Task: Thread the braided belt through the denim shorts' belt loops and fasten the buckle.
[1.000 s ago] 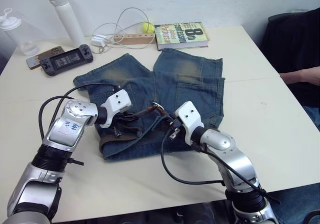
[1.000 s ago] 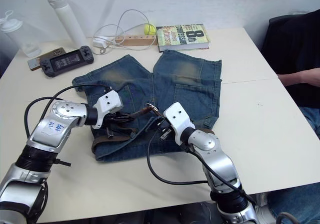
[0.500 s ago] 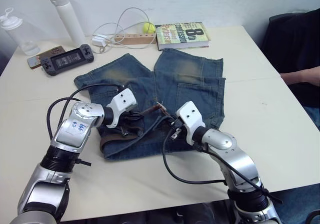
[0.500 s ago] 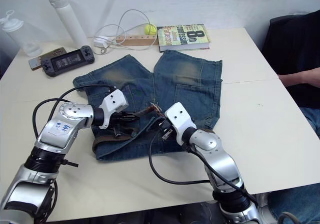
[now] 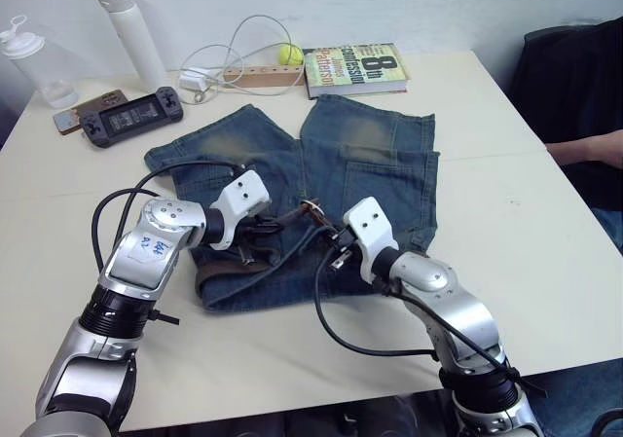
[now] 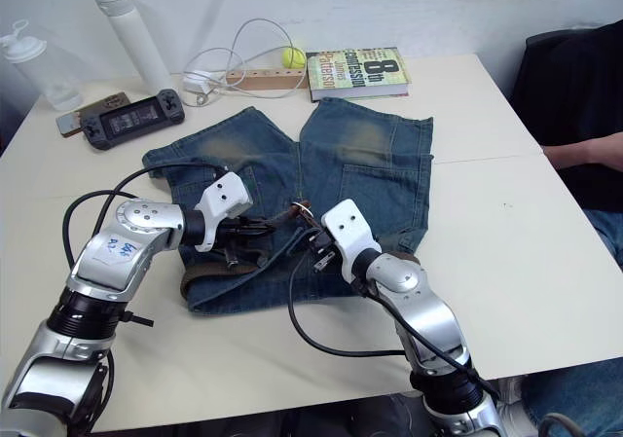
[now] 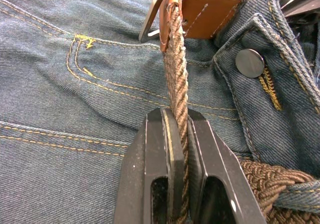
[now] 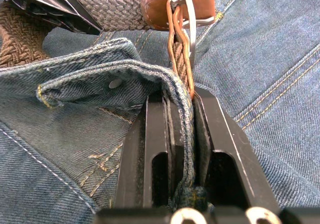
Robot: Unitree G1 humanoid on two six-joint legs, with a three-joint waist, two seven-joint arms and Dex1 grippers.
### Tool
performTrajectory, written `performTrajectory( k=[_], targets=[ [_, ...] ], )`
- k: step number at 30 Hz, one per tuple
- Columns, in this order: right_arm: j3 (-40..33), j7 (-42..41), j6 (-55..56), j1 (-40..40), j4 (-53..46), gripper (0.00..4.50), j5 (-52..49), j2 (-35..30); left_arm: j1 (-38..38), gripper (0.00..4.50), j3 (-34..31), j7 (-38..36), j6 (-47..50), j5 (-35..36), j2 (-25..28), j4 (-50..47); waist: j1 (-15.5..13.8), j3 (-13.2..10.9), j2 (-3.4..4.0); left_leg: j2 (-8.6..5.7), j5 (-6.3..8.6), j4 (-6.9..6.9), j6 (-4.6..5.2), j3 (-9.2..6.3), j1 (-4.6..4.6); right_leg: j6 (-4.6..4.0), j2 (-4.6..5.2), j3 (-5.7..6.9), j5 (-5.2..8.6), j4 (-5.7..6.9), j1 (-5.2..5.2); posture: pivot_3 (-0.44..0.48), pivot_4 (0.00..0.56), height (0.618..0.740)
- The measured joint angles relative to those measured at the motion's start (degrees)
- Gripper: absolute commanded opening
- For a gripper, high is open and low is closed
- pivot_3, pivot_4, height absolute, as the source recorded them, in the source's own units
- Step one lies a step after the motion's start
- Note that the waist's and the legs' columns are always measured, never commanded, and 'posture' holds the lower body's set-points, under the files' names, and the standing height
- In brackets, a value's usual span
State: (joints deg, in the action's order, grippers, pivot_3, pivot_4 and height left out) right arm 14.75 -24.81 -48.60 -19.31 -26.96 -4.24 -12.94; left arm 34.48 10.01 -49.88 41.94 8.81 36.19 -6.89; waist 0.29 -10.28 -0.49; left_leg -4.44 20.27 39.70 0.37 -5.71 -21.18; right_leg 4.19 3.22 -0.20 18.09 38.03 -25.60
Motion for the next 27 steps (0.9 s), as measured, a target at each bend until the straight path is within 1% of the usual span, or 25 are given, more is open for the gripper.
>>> performTrajectory(
  k=[4, 8, 14, 16, 18, 19, 20, 21, 23, 24, 27],
  targets=[
    [0.4, -3.5, 1.5, 0.0, 0.0, 0.01, -2.1, -2.0, 0.3, 0.0, 1.0, 0.0, -1.3, -0.1, -0.7, 0.0, 0.1, 0.0, 0.0, 0.0, 0.0, 0.01, 0.0, 0.0, 0.0, 0.0, 0.0, 0.0, 0.0, 0.0, 0.0, 0.0, 0.15, 0.734],
    [2.0, -11.1, 6.7, -1.7, 1.3, 0.01, -2.6, -10.4, 1.7, 0.0, 3.2, -0.7, -2.0, -0.2, -2.3, 0.2, -0.1, 0.0, -0.01, -0.01, 0.01, 0.03, 0.01, 0.01, -0.01, 0.0, 0.01, 0.01, 0.0, -0.05, 0.03, 0.0, 0.15, 0.734],
    [5.1, -16.0, 13.9, -3.9, 4.3, 0.01, -0.4, -16.0, 3.0, 0.0, 5.2, -1.6, -3.2, -0.7, -2.8, 1.4, 0.0, 0.0, -0.01, 0.01, 0.0, 0.03, 0.01, 0.02, -0.01, 0.0, -0.01, 0.0, 0.0, -0.05, 0.02, 0.0, 0.15, 0.734],
    [5.7, -16.7, 15.2, -3.9, 4.8, 1.03, 0.5, -16.7, 3.0, 0.0, 5.9, -2.0, -4.0, -1.1, -2.8, 2.2, -0.1, 0.0, -0.01, 0.01, 0.0, 0.05, 0.01, 0.01, -0.01, 0.0, 0.0, 0.0, 0.0, -0.05, 0.02, 0.0, 0.15, 0.734],
    [5.7, -17.4, 15.8, -3.5, 4.7, 1.76, 0.1, -16.7, 3.0, 0.0, 6.0, -2.3, -4.6, -1.1, -2.8, 3.0, -0.2, 0.0, -0.01, 0.01, 0.0, 0.08, 0.01, 0.01, -0.02, 0.0, 0.0, 0.0, 0.0, -0.05, 0.02, 0.0, 0.15, 0.734],
    [5.2, -18.0, 15.9, -3.2, 4.6, 2.24, -0.6, -16.8, 3.0, 0.0, 6.0, -2.3, -4.9, -1.2, -2.8, 3.1, -0.2, 0.0, -0.01, 0.01, 0.0, 0.09, 0.01, 0.01, -0.02, 0.0, 0.0, 0.0, 0.0, -0.05, 0.02, 0.0, 0.15, 0.734],
    [4.4, -19.0, 16.1, -2.7, 4.2, 2.67, -1.8, -17.4, 3.1, 0.0, 6.1, -2.5, -5.3, -1.3, -2.7, 3.2, -0.2, 0.0, -0.01, 0.01, 0.0, 0.09, 0.01, 0.01, -0.03, 0.0, 0.0, 0.0, 0.0, -0.05, 0.02, 0.0, 0.15, 0.734],
    [3.2, -20.1, 16.6, -2.1, 3.7, 3.22, -2.8, -18.6, 3.1, 0.0, 6.3, -2.8, -5.6, -1.3, -2.6, 3.2, -0.2, 0.0, -0.01, 0.01, 0.01, 0.1, 0.01, 0.01, -0.03, 0.0, 0.0, 0.0, 0.0, -0.05, 0.03, 0.0, 0.15, 0.734],
    [-0.5, -22.0, 17.3, -1.1, 2.8, 4.15, -5.0, -20.8, 3.1, 0.0, 6.4, -3.0, -5.9, -1.5, -2.4, 3.3, -0.3, 0.0, -0.01, 0.0, 0.01, 0.11, 0.03, 0.01, -0.04, 0.0, 0.02, 0.0, 0.0, -0.07, 0.05, 0.0, 0.15, 0.734],
    [-3.2, -23.5, 17.3, -0.2, 2.0, 4.42, -7.3, -22.2, 3.1, 0.0, 6.5, -3.2, -6.1, -1.6, -2.3, 3.3, -0.5, 0.0, -0.01, 0.0, 0.02, 0.12, 0.04, 0.01, -0.04, 0.0, 0.02, 0.01, 0.0, -0.08, 0.06, 0.0, 0.15, 0.734],
    [-8.5, -26.9, 17.3, 0.2, 1.3, 4.42, -11.8, -24.8, 3.2, 0.0, 6.8, -3.5, -6.4, -1.8, -2.4, 3.4, -0.5, 0.0, -0.01, 0.0, 0.03, 0.15, 0.05, 0.01, -0.03, 0.0, 0.01, 0.02, 0.0, -0.07, 0.08, 0.0, 0.15, 0.734]
  ],
)
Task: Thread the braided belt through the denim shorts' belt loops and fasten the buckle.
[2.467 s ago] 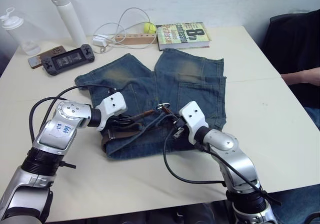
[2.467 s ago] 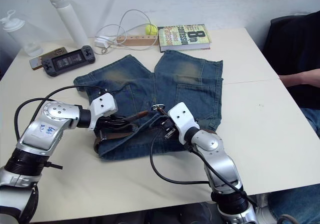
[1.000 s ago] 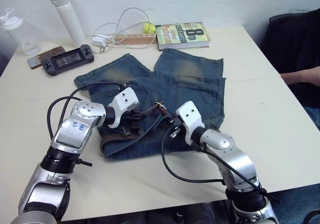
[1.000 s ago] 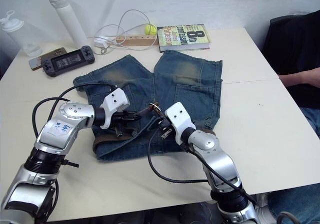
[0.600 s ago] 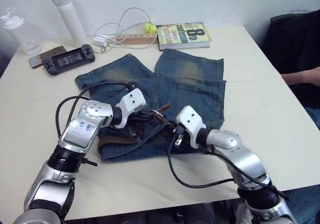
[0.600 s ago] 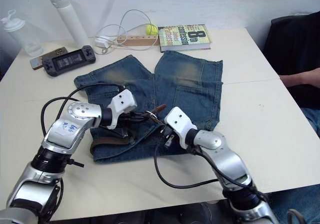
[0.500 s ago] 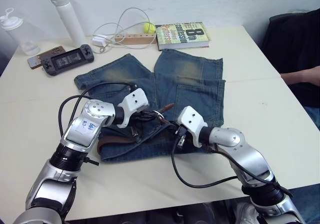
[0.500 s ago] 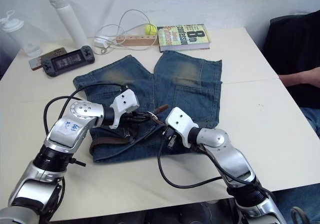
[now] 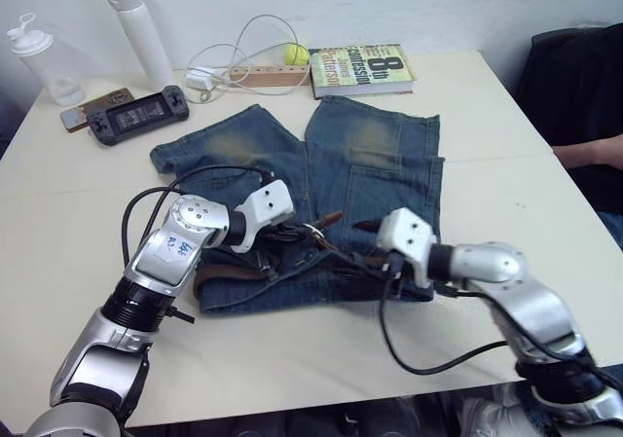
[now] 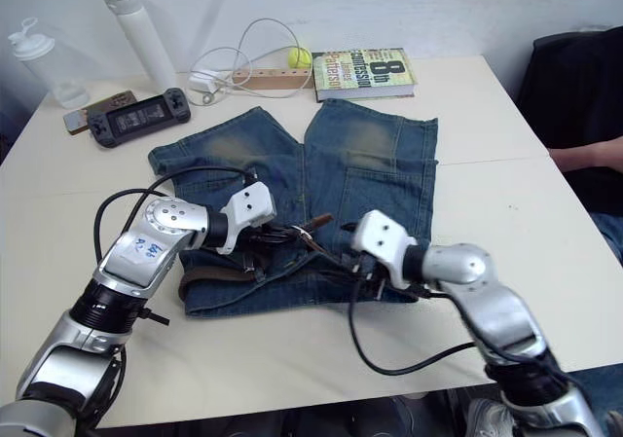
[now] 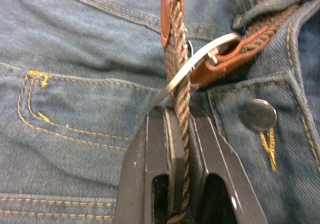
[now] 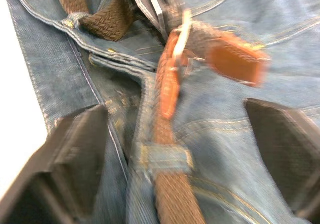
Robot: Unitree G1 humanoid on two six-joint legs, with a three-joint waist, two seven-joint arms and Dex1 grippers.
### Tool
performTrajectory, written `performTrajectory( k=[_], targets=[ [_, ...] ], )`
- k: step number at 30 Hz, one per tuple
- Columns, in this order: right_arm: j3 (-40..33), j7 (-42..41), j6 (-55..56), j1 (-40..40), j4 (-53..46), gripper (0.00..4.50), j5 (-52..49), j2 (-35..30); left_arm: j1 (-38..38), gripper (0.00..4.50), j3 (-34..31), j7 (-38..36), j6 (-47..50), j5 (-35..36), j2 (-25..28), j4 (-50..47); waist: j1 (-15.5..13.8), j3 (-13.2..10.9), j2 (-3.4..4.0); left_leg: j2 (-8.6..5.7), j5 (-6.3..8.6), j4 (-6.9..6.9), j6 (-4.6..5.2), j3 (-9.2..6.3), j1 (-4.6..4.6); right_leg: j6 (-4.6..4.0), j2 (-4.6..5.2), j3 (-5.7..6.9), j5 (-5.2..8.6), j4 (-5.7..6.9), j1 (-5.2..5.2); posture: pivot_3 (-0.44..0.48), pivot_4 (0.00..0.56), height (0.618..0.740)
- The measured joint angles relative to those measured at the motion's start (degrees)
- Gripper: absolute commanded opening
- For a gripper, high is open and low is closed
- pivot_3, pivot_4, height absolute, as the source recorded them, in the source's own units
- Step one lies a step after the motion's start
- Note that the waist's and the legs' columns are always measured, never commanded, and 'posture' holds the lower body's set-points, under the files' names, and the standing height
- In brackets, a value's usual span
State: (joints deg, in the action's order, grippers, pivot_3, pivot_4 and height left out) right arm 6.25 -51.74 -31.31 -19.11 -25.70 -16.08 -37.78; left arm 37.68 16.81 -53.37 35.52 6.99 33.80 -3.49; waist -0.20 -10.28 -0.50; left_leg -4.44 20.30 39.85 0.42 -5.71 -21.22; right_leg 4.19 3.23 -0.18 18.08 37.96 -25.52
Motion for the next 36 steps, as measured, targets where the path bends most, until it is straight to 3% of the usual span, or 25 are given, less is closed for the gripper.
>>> performTrajectory(
  k=[6, 13, 16, 23, 27, 32, 36],
  targets=[
    [-2.5, -3.2, 1.5, -7.8, 4.0, 4.42, -1.9, -3.2, 1.1, 0.0, 0.2, -0.3, -1.3, -0.3, -2.0, 0.2, 0.2, 0.0, 0.0, 0.02, 0.0, 0.02, 0.0, 0.01, 0.01, 0.0, -0.02, -0.02, 0.0, 0.02, -0.01, 0.0, 0.15, 0.734],
    [4.3, -3.4, 10.3, -14.8, 17.9, 4.42, 6.2, -1.4, 2.1, 0.0, 1.3, -1.9, -5.1, -1.1, -2.9, 2.4, 0.1, 0.0, 0.0, 0.01, 0.0, 0.04, 0.0, 0.02, -0.02, 0.0, -0.01, 0.0, 0.0, -0.03, -0.02, 0.0, 0.15, 0.734],
    [6.9, -4.0, 13.2, -14.9, 20.7, 3.5, 7.6, 0.4, 2.4, 0.0, 1.8, -2.8, -6.9, -1.9, -2.7, 3.3, 0.2, 0.0, 0.0, 0.01, 0.0, 0.08, 0.0, 0.02, -0.03, 0.0, -0.01, 0.0, 0.0, -0.01, -0.02, 0.0, 0.15, 0.734],
    [7.3, -6.9, 16.5, -16.2, 21.5, 0.06, 7.8, 0.5, 5.1, 0.0, 1.9, -3.8, -9.0, -2.8, -3.4, 6.6, 0.1, 0.0, 0.0, 0.01, 0.0, 0.12, 0.0, 0.01, -0.05, 0.0, -0.01, 0.02, 0.0, 0.0, -0.02, 0.0, 0.15, 0.734],
    [7.2, -7.8, 17.4, -16.2, 21.7, 0.06, 7.8, 0.5, 5.2, 0.0, 1.5, -4.5, -8.7, -2.6, -3.4, 6.8, 0.3, 0.0, 0.0, 0.01, 0.0, 0.12, 0.0, 0.01, -0.05, 0.0, -0.02, 0.02, 0.0, 0.01, -0.03, 0.0, 0.15, 0.734],
    [7.0, -10.0, 20.7, -16.9, 23.1, 0.0, 7.9, -0.2, 6.4, 2.08, -1.8, -6.9, -2.9, 1.8, -3.2, 6.7, 0.3, 0.0, 0.0, 0.01, 0.0, 0.14, 0.0, 0.0, -0.06, 0.0, -0.01, 0.02, 0.0, 0.02, -0.03, 0.0, 0.15, 0.734],
    [5.9, -14.2, 30.5, -18.7, 29.2, 0.0, 9.2, -6.4, 6.6, 3.9, -7.0, -11.0, 4.1, 8.1, 2.4, 3.9, 0.3, 0.0, 0.0, 0.02, 0.0, 0.09, 0.0, 0.01, -0.06, 0.0, -0.01, 0.02, 0.0, -0.01, -0.04, 0.0, 0.15, 0.734]
  ],
)
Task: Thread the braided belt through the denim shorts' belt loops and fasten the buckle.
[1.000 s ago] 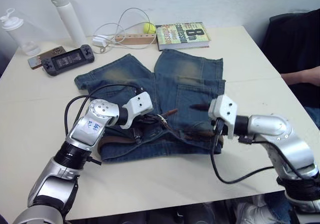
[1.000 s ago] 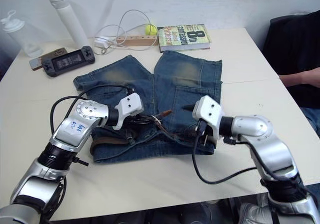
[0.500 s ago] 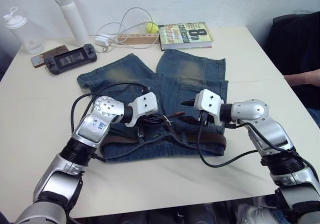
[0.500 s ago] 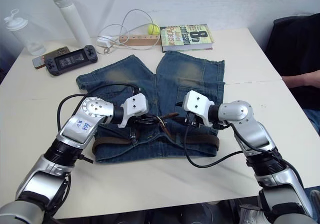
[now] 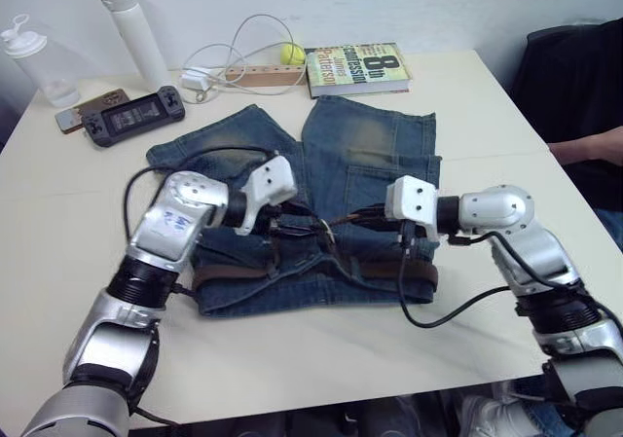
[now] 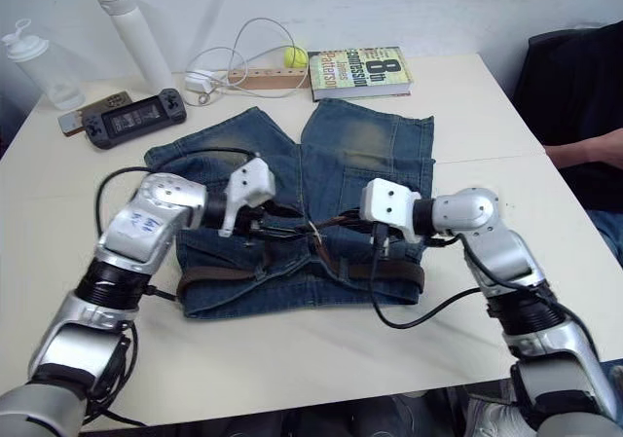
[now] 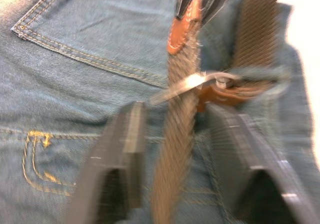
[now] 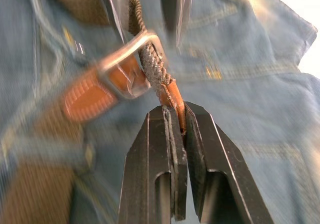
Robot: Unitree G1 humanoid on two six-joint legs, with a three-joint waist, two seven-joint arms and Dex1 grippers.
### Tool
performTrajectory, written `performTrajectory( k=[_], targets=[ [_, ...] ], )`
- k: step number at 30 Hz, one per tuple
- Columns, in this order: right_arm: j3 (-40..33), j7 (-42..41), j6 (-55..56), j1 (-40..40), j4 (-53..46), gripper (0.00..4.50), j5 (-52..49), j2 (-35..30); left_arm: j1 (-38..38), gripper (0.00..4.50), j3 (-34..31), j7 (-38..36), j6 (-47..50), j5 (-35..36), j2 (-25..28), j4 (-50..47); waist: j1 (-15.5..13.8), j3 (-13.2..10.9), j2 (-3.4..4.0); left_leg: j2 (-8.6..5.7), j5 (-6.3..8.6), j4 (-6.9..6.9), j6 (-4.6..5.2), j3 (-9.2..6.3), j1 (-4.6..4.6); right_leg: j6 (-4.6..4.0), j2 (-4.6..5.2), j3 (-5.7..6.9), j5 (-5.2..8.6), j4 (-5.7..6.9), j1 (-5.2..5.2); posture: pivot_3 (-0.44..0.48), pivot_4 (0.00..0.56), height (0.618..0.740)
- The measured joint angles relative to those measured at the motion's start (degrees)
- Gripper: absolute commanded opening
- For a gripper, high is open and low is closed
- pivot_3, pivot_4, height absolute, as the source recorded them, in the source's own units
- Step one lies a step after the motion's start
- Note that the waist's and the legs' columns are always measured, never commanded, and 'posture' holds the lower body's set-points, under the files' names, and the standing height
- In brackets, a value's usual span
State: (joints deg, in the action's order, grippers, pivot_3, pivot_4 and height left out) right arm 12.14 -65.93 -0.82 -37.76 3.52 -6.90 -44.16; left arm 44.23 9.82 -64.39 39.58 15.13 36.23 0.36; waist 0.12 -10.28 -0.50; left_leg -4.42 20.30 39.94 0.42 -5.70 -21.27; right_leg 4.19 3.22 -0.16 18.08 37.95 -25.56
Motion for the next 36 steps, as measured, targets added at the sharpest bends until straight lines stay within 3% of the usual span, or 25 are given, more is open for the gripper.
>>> performTrajectory(
  k=[1, 2, 9, 15, 21, 24, 32, 34, 36],
  targets=[
    [-0.5, -0.7, 2.6, -0.4, 1.5, 0.0, 0.5, -1.2, 0.1, 4.36, -1.2, -0.4, 1.3, 1.0, 1.1, -0.4, 0.0, 0.0, 0.0, 0.0, 0.0, 0.01, 0.0, 0.0, 0.0, 0.0, 0.0, 0.01, 0.0, 0.0, 0.0, 0.0, 0.15, 0.734],
    [-1.2, -1.6, 5.8, -0.7, 3.3, 0.0, 0.7, -2.3, 0.1, 4.44, -2.5, -0.8, 3.2, 2.3, 2.2, -1.2, 0.0, 0.0, 0.0, 0.0, 0.0, 0.01, 0.0, 0.0, 0.0, 0.0, 0.0, 0.0, 0.0, -0.01, 0.01, 0.0, 0.15, 0.734],
    [-1.5, -5.8, 13.8, -4.7, 8.6, 0.0, 1.8, -4.8, 4.3, 4.44, -4.2, 2.0, 7.8, 5.8, 0.6, -2.8, -0.3, 0.0, 0.0, -0.01, 0.01, 0.08, 0.02, -0.01, -0.03, 0.01, 0.03, 0.04, 0.0, 0.0, 0.04, 0.0, 0.15, 0.734],
    [-1.0, -8.4, 1.9, -9.1, 1.2, 0.0, -1.5, -1.7, 6.6, 4.44, 3.1, 8.3, 5.5, 2.2, -6.5, -5.5, 0.0, 0.0, -0.01, 0.02, 0.01, 0.08, 0.01, -0.01, -0.03, 0.01, 0.0, 0.02, 0.0, 0.01, 0.02, 0.0, 0.15, 0.734],
    [-1.0, -8.3, -7.2, -10.4, -2.0, 0.0, -2.3, -0.6, 6.5, 4.44, 7.7, 12.9, 2.7, -2.3, -9.3, -5.4, -0.1, 0.0, -0.01, 0.02, 0.01, 0.07, 0.01, 0.0, -0.03, 0.01, 0.0, 0.0, 0.0, 0.02, 0.01, 0.0, 0.15, 0.734],
    [-1.0, -8.2, -8.3, -10.4, -2.6, 0.0, -2.2, -0.5, 6.5, 3.66, 8.2, 13.3, 2.7, -2.5, -9.6, -5.1, -0.2, 0.0, -0.01, 0.02, 0.01, 0.07, 0.01, 0.0, -0.04, 0.01, 0.0, 0.0, 0.0, 0.02, 0.0, 0.0, 0.15, 0.734],
    [-1.0, -7.2, -11.2, -9.1, -4.5, 0.0, -2.2, -0.5, 7.2, 0.03, 7.7, 11.7, 3.0, -1.9, -9.4, -2.6, -0.2, 0.0, 0.0, 0.01, 0.01, 0.08, 0.01, 0.0, -0.03, 0.01, 0.01, 0.0, 0.0, 0.02, 0.01, 0.0, 0.15, 0.734],
    [-1.0, -6.8, -12.0, -9.0, -4.9, 0.0, -2.0, -0.5, 7.3, 0.03, 7.5, 11.7, 3.4, -1.7, -9.7, -2.1, -0.2, 0.0, -0.01, 0.0, 0.01, 0.08, 0.01, 0.0, -0.04, 0.01, 0.01, 0.01, 0.0, 0.02, 0.0, 0.0, 0.15, 0.734],
    [-1.2, -5.4, -13.4, -9.0, -5.5, 0.86, -2.0, -0.1, 7.8, 0.0, 6.4, 11.9, 4.9, -1.4, -10.4, -1.3, -0.2, 0.0, -0.01, 0.0, 0.01, 0.08, 0.01, 0.0, -0.04, 0.01, 0.01, 0.01, 0.0, 0.02, 0.0, 0.0, 0.15, 0.734]
  ],
)
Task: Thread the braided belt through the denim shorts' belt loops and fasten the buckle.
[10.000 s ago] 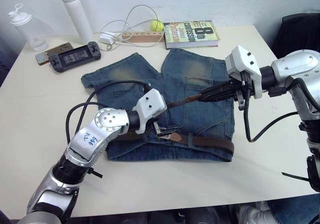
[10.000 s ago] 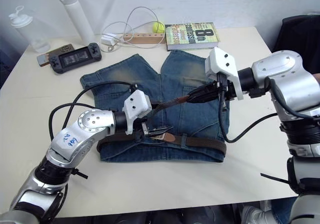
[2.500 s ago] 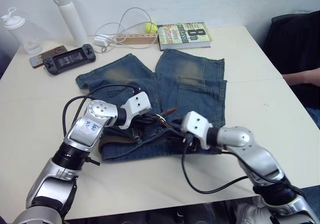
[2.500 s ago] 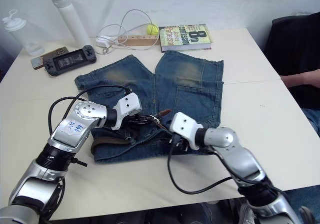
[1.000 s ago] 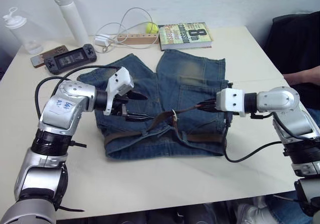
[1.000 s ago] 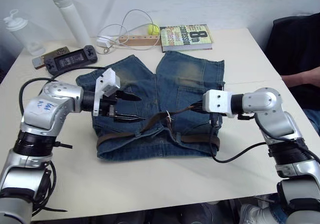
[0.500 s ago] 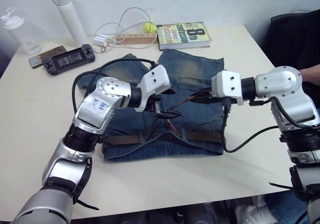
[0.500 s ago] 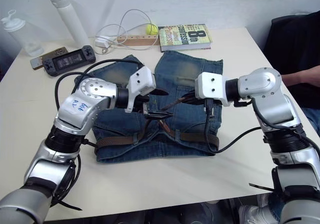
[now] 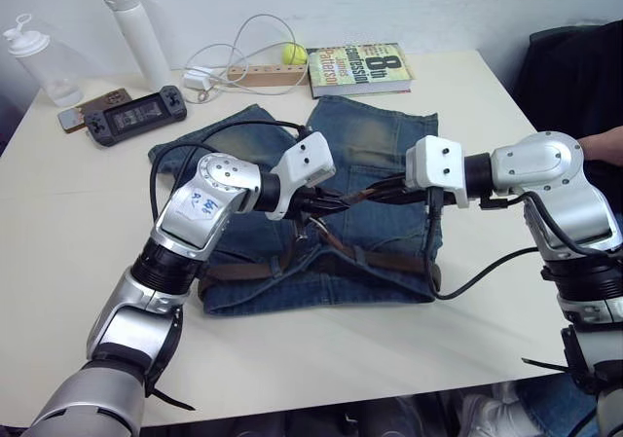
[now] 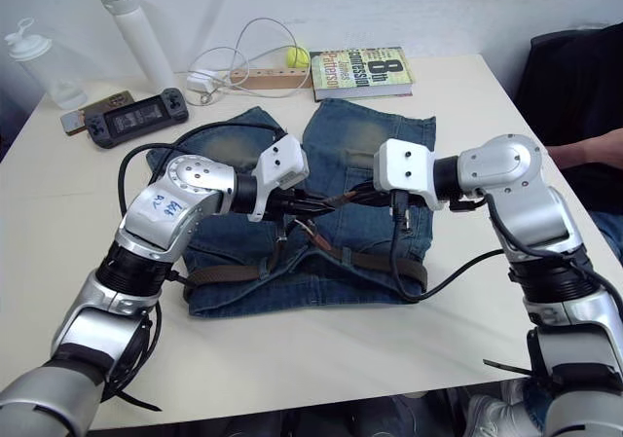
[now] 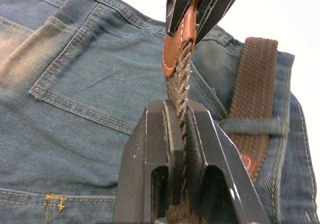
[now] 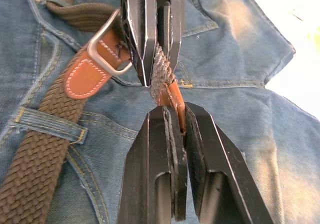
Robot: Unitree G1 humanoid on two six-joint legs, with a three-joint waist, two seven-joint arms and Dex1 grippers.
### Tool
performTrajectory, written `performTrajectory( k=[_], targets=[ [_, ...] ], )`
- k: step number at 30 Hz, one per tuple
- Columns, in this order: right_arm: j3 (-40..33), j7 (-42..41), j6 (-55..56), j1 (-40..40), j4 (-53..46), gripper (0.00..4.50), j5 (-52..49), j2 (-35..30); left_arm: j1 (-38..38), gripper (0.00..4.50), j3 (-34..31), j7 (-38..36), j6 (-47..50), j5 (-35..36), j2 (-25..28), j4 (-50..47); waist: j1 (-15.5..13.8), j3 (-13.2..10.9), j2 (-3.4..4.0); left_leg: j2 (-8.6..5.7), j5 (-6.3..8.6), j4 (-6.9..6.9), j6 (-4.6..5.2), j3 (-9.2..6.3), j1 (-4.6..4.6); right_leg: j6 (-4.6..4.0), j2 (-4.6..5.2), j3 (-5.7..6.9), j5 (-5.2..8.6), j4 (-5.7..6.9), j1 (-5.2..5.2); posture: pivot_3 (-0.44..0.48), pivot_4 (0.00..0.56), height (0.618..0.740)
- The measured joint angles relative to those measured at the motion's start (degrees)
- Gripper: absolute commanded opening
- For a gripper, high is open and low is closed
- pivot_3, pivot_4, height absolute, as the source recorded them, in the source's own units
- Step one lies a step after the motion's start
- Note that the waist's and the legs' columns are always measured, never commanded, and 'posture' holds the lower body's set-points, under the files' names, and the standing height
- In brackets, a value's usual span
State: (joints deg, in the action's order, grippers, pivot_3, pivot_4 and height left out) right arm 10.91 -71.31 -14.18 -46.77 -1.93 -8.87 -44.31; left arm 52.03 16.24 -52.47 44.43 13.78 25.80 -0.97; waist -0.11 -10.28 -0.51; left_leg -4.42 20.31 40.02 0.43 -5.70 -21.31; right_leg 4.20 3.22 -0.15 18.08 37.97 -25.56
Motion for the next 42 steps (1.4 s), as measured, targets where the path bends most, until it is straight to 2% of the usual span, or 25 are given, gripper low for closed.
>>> performTrajectory(
  k=[1, 3, 4, 6, 8, 11, 12, 15, 17, 20, 22, 24, 26, 28, 29, 33, 34, 37, 40, 42],
  targets=[
    [-0.2, 1.0, -0.7, 0.0, -0.2, 1.07, 0.0, 0.3, 0.6, 0.0, -0.7, 0.1, 0.9, 0.7, -0.4, 0.3, 0.0, 0.0, 0.0, 0.0, 0.0, 0.0, 0.0, 0.0, 0.0, 0.0, 0.0, -0.01, 0.0, 0.0, 0.0, 0.0, 0.15, 0.734],
    [-0.1, 2.0, -1.5, 0.0, -0.2, 1.93, 0.0, 1.1, 1.6, 0.0, -2.1, 0.4, 2.0, 2.1, -1.4, 0.2, 0.0, 0.0, 0.0, 0.0, 0.0, 0.0, 0.0, 0.0, 0.0, 0.0, 0.0, 0.0, 0.0, 0.01, 0.0, 0.0, 0.15, 0.734],
    [-0.2, 1.9, -2.9, 0.1, -0.9, 2.51, -0.4, 1.0, 1.9, 0.0, -2.4, 0.7, 2.7, 2.3, -1.5, -0.1, 0.1, 0.0, 0.0, 0.0, 0.0, -0.01, 0.0, 0.0, 0.0, 0.0, 0.0, -0.01, 0.0, 0.0, -0.01, 0.0, 0.15, 0.734],
    [-0.8, 1.2, -8.2, 0.8, -4.3, 3.4, -3.2, -0.8, 1.5, 0.0, -2.3, 2.6, 4.6, 1.6, -0.7, 0.0, 0.1, 0.0, 0.0, 0.02, 0.0, -0.02, 0.0, 0.0, 0.0, 0.0, -0.01, 0.0, 0.0, 0.0, -0.01, 0.0, 0.15, 0.734],
    [-4.4, 0.8, -16.6, 2.1, -8.6, 4.41, -8.5, -2.9, 0.3, 0.0, -4.7, 6.2, 9.9, 2.2, -2.3, 0.4, -0.1, 0.0, 0.0, 0.0, 0.0, -0.01, 0.0, 0.0, -0.01, 0.0, 0.0, -0.01, 0.0, 0.01, -0.01, 0.0, 0.15, 0.734],
    [-8.3, 1.8, -23.8, 2.8, -12.0, 4.46, -13.8, -3.6, -1.1, 0.0, -9.0, 10.2, 15.7, 3.8, -4.7, 0.6, -0.3, 0.0, 0.0, 0.01, 0.0, 0.0, 0.0, -0.01, -0.01, 0.0, 0.0, -0.01, 0.0, 0.01, 0.0, 0.0, 0.15, 0.734],
    [-10.7, 3.4, -27.9, 3.3, -13.1, 4.46, -16.8, -2.9, -1.7, 0.0, -12.3, 12.5, 19.7, 5.1, -6.9, 0.0, -0.4, 0.0, 0.0, 0.01, 0.0, 0.01, 0.0, -0.01, -0.01, 0.0, 0.0, -0.01, 0.0, 0.02, 0.0, 0.0, 0.15, 0.734],
    [-15.2, 8.3, -36.6, 5.9, -14.9, 4.46, -23.5, 0.4, -2.5, 0.0, -23.8, 20.9, 29.0, 7.7, -13.5, -1.6, -0.6, 0.0, -0.01, 0.02, 0.0, 0.06, 0.0, 0.0, -0.02, 0.0, -0.01, -0.02, 0.0, 0.09, -0.01, 0.0, 0.15, 0.734],
    [-15.9, 11.0, -40.2, 8.1, -15.9, 4.46, -26.2, 2.3, -2.3, 0.0, -32.9, 27.0, 33.1, 8.2, -18.0, -2.7, -0.6, 0.0, -0.01, 0.02, 0.0, 0.05, 0.0, 0.01, -0.02, 0.0, -0.01, -0.02, 0.0, 0.1, -0.02, 0.0, 0.15, 0.734],
    [-15.7, 14.8, -43.4, 10.2, -16.5, 4.46, -28.1, 4.7, -0.4, 0.0, -48.4, 33.8, 41.6, 10.0, -27.5, -7.2, -1.0, 0.0, -0.02, 0.01, 0.0, 0.05, 0.0, 0.03, -0.04, 0.01, 0.01, -0.02, 0.0, 0.09, -0.04, 0.0, 0.15, 0.734],
    [-15.6, 17.1, -45.9, 9.9, -16.0, 4.46, -29.6, 6.9, -1.3, 0.0, -52.7, 35.8, 45.6, 14.3, -31.9, -11.4, -1.3, 0.0, -0.03, 0.01, 0.0, 0.05, 0.0, 0.03, -0.04, 0.01, 0.01, -0.01, -0.01, 0.06, -0.01, 0.0, 0.15, 0.734],
    [-15.6, 19.0, -48.7, 9.6, -15.4, 4.46, -31.8, 9.4, -3.4, 0.0, -52.3, 37.4, 47.9, 18.6, -33.6, -13.7, -1.3, 0.0, -0.05, 0.01, 0.01, 0.05, -0.01, 0.03, -0.04, 0.02, 0.01, 0.0, -0.01, 0.06, -0.01, 0.0, 0.15, 0.734],
    [-16.1, 20.6, -51.1, 8.9, -14.2, 3.95, -34.3, 11.5, -5.8, 0.0, -51.8, 40.2, 48.2, 22.7, -33.8, -15.9, -1.3, 0.0, -0.04, 0.01, 0.01, 0.04, -0.01, 0.03, 0.0, 0.02, 0.01, -0.02, -0.01, 0.1, -0.01, 0.0, 0.15, 0.734],
    [-16.9, 22.6, -52.6, 7.7, -12.3, 3.23, -35.6, 13.6, -6.7, 0.0, -51.3, 42.0, 48.3, 24.9, -33.8, -16.3, -1.2, 0.0, -0.04, 0.01, 0.01, 0.05, -0.02, 0.04, 0.02, 0.01, 0.01, -0.03, -0.01, 0.11, -0.01, 0.0, 0.15, 0.734],
    [-17.4, 23.9, -53.4, 6.9, -11.3, 2.65, -36.2, 14.9, -6.8, 0.0, -51.1, 43.2, 48.3, 26.0, -33.8, -16.4, -1.2, 0.0, -0.04, 0.01, 0.0, 0.05, -0.03, 0.03, 0.02, 0.01, 0.0, -0.02, -0.01, 0.11, -0.01, 0.0, 0.15, 0.734],
    [-17.9, 27.9, -55.1, 5.9, -8.9, 0.79, -37.7, 18.6, -6.5, 0.0, -52.3, 47.7, 48.4, 29.7, -33.4, -16.3, -1.2, 0.0, -0.04, 0.0, 0.0, 0.02, -0.03, 0.03, 0.02, 0.01, 0.0, -0.02, -0.01, 0.07, -0.01, 0.0, 0.15, 0.734],
    [-17.8, 28.7, -55.0, 6.0, -8.7, 0.16, -37.7, 19.4, -6.5, 0.0, -52.6, 48.6, 48.4, 30.8, -33.2, -16.2, -1.2, 0.0, -0.04, 0.0, 0.0, 0.01, -0.03, 0.03, 0.02, 0.01, 0.0, -0.02, -0.01, 0.06, -0.01, 0.0, 0.15, 0.734],
    [-17.0, 30.0, -54.3, 7.0, -8.7, 0.03, -37.6, 22.2, -6.5, 0.0, -53.0, 50.1, 48.4, 33.1, -32.6, -16.1, -1.0, 0.0, -0.04, 0.01, 0.0, 0.01, -0.03, 0.03, 0.03, 0.01, -0.01, -0.02, -0.01, 0.06, -0.01, 0.0, 0.15, 0.734],
    [-12.6, 31.0, -52.2, 10.7, -8.6, 0.03, -36.3, 25.5, -6.4, 0.0, -53.4, 52.8, 48.4, 36.5, -31.8, -16.0, -0.9, 0.0, -0.04, 0.0, 0.0, 0.01, -0.04, 0.03, 0.03, 0.01, -0.01, -0.03, -0.01, 0.09, -0.02, 0.0, 0.15, 0.734],
    [-9.1, 30.7, -50.4, 11.4, -8.6, 0.03, -34.6, 25.2, -6.4, 0.0, -53.6, 54.6, 48.5, 38.4, -32.0, -15.9, -0.8, 0.0, -0.03, 0.0, 0.0, 0.02, -0.04, 0.03, 0.04, 0.01, -0.01, -0.02, -0.01, 0.08, -0.01, 0.0, 0.15, 0.734]
  ],
)
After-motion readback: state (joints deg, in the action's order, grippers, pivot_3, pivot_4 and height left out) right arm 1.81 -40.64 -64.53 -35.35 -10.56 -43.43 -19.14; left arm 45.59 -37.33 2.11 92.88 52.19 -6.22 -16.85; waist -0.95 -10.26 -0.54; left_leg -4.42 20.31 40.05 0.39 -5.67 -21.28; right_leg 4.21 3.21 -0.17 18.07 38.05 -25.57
